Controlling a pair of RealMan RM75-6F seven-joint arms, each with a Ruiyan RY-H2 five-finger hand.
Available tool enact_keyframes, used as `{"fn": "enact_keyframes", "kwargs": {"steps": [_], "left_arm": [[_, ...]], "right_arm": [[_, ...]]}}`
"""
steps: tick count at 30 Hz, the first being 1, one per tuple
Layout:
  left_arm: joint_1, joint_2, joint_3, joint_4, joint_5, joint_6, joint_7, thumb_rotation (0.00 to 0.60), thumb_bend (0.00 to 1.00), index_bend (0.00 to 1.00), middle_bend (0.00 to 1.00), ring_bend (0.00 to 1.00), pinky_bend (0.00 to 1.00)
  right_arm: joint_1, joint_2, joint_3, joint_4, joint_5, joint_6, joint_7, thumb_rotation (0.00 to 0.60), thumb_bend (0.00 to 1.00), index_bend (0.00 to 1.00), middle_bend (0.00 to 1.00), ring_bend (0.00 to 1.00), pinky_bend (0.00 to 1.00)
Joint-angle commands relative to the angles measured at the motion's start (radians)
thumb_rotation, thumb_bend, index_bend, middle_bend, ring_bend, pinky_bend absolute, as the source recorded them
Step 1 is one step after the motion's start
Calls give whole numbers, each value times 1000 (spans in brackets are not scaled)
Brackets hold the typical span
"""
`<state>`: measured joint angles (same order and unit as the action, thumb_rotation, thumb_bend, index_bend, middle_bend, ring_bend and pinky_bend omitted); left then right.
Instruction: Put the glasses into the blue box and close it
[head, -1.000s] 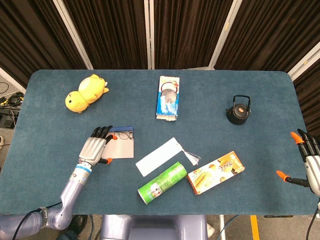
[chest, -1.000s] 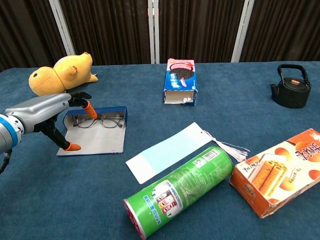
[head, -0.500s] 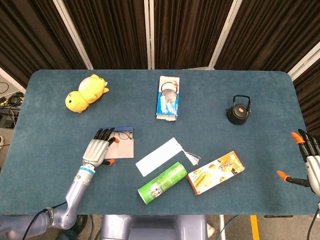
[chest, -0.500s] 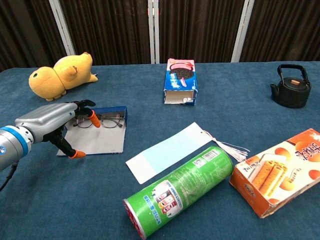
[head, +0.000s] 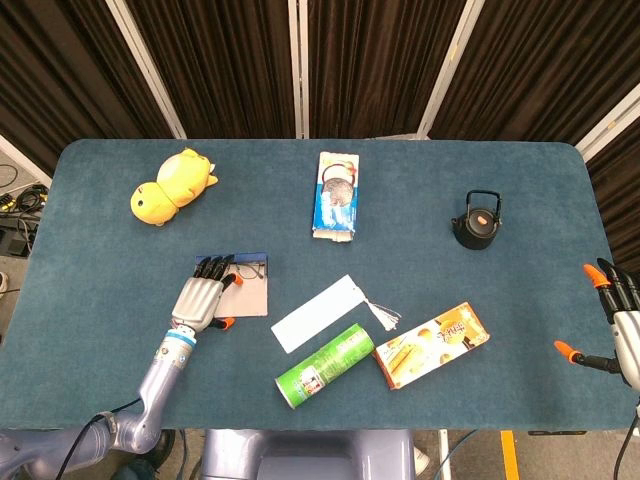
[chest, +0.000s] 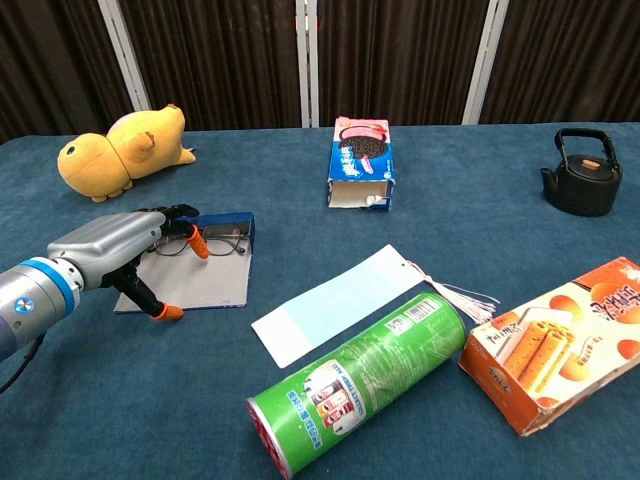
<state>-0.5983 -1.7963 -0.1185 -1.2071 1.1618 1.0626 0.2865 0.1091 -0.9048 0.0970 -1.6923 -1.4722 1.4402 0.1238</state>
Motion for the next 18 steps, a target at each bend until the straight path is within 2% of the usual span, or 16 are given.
{"fn": "enact_keyframes", "kwargs": {"steps": [1, 6, 10, 18], "left_arm": [[0, -9, -3, 16, 1, -8, -3, 600, 188, 313, 0, 0, 0], [2, -19, -1, 37, 10, -24, -24, 600, 197, 313, 0, 0, 0], [3, -18, -1, 39, 30, -21, -40, 600, 336, 322, 0, 0, 0], [6, -1, -9, 18, 33, -25, -30, 600, 477, 336, 0, 0, 0]], "right_arm": [[1, 0, 0, 1, 1, -2, 0, 600, 0, 0, 0, 0, 0], [2, -2, -1, 1, 2, -4, -5, 600, 0, 0, 0, 0, 0], [2, -3, 0, 0, 3, -4, -7, 600, 0, 0, 0, 0, 0], [2, -2, -1, 0, 2, -4, -5, 600, 0, 0, 0, 0, 0]]}}
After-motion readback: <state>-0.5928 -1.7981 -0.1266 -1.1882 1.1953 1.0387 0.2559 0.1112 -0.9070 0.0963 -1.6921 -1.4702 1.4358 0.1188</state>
